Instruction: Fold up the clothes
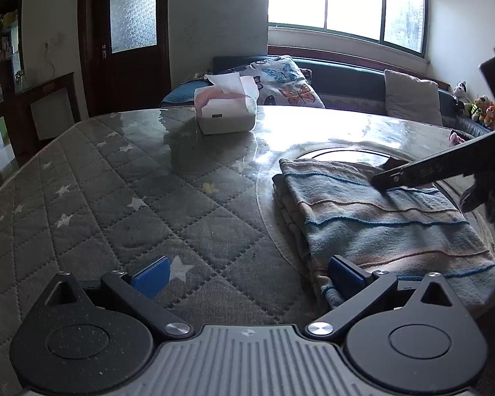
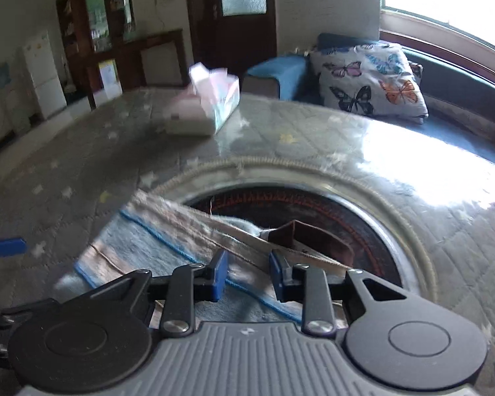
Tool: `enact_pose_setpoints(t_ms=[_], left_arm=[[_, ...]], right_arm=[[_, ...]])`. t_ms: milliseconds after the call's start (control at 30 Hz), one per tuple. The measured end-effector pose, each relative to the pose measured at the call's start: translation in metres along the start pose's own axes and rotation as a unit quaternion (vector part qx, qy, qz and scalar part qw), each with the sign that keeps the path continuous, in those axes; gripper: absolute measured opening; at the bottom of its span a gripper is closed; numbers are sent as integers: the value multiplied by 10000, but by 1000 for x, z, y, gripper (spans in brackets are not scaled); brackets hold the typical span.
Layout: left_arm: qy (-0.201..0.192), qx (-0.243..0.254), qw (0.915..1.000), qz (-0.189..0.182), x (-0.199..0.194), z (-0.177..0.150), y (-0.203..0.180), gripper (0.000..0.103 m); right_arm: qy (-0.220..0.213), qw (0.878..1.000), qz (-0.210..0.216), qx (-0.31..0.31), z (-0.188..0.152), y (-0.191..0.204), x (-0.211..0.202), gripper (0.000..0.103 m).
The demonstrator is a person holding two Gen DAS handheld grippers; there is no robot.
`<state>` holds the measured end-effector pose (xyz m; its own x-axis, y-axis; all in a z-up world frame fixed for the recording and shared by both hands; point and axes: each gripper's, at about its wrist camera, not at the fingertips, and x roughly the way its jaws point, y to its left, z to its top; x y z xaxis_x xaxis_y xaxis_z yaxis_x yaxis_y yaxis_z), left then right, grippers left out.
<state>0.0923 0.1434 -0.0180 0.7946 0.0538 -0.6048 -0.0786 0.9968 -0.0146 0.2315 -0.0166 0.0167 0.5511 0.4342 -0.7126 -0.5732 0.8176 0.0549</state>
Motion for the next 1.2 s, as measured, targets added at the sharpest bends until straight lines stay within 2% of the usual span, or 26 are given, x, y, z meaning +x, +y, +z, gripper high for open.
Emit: enact_pose_setpoints(t_ms=[200, 467, 600, 700, 767, 967, 1100, 1200], left_arm=[[-16, -130, 9999, -58, 0, -3, 4, 103], [16, -297, 9994, -165, 1, -4, 8, 103], [16, -295, 9994, -160, 1, -5, 8, 103], [15, -302, 9994, -168, 1, -5, 8, 103], [14, -311, 9994, -174, 1, -5, 8, 103], [12, -327, 9993, -185, 1, -5, 9, 103], [5, -349, 9992, -201, 1, -5, 10, 103], [4, -354, 9992, -203, 0, -5, 10, 103]], right_arm=[[-104, 9999, -83, -34, 7, 5, 0, 30], [-89, 9974, 548, -459, 19, 44, 7, 30], [20, 9972, 489, -570, 23, 57, 31, 30], [-17, 9981, 455, -422, 30, 56, 35, 29], [-20, 9983, 440, -379, 34, 56, 33, 30], [5, 9947, 592, -837, 27, 67, 12, 30], [26, 9927, 666, -1008, 17, 73, 1, 35], [41, 9909, 721, -1136, 10, 78, -7, 36]])
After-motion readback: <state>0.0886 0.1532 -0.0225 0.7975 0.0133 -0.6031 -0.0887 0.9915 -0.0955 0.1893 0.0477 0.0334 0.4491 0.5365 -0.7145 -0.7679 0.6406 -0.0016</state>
